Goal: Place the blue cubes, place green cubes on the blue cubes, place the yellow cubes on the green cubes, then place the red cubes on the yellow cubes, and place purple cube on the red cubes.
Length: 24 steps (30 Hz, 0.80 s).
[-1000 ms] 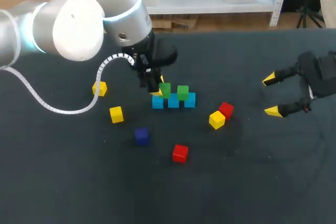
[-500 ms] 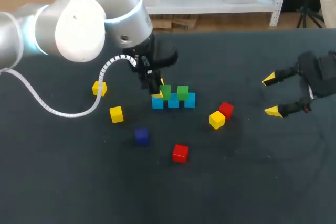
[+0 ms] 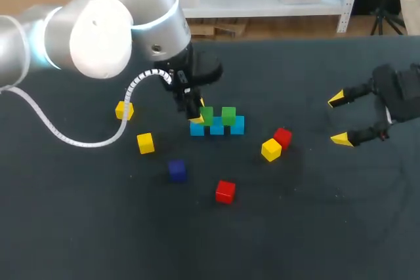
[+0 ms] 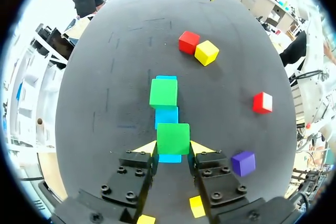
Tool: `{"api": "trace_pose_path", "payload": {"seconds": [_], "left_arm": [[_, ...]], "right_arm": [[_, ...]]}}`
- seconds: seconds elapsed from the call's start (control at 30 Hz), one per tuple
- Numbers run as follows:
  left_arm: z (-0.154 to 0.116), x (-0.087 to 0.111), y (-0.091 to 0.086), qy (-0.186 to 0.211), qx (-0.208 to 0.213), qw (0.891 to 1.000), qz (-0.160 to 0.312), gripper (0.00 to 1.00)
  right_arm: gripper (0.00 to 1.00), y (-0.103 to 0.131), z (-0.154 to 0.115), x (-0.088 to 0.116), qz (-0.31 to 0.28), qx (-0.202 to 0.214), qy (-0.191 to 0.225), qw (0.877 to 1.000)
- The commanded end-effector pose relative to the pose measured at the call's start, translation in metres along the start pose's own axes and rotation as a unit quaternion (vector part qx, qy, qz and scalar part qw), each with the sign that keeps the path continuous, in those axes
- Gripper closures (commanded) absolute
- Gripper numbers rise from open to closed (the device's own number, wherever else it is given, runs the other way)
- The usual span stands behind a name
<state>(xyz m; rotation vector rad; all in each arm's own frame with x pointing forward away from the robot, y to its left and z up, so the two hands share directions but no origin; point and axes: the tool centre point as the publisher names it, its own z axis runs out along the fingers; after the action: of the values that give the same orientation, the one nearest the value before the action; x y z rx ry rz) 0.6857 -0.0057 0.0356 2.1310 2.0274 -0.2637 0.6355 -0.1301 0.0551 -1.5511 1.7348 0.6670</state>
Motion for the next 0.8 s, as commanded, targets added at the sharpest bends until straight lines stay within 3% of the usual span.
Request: {"api": "trace_pose_path", "payload": {"seconds": [0.03, 0.8], "left_arm": [[0.0016, -0.0022, 0.0024, 0.003, 0.003, 1.000, 0.001, 1.00], [0.0038, -0.0035, 0.0026, 0.006, 0.003, 1.000, -0.007, 1.00]], "right_arm": [[0.00, 0.0000, 0.0003, 0.0004, 0.000, 0.000, -0.001, 1.000], [0.00, 0.0000, 0.0003, 0.0004, 0.000, 0.000, -0.001, 1.000]]}}
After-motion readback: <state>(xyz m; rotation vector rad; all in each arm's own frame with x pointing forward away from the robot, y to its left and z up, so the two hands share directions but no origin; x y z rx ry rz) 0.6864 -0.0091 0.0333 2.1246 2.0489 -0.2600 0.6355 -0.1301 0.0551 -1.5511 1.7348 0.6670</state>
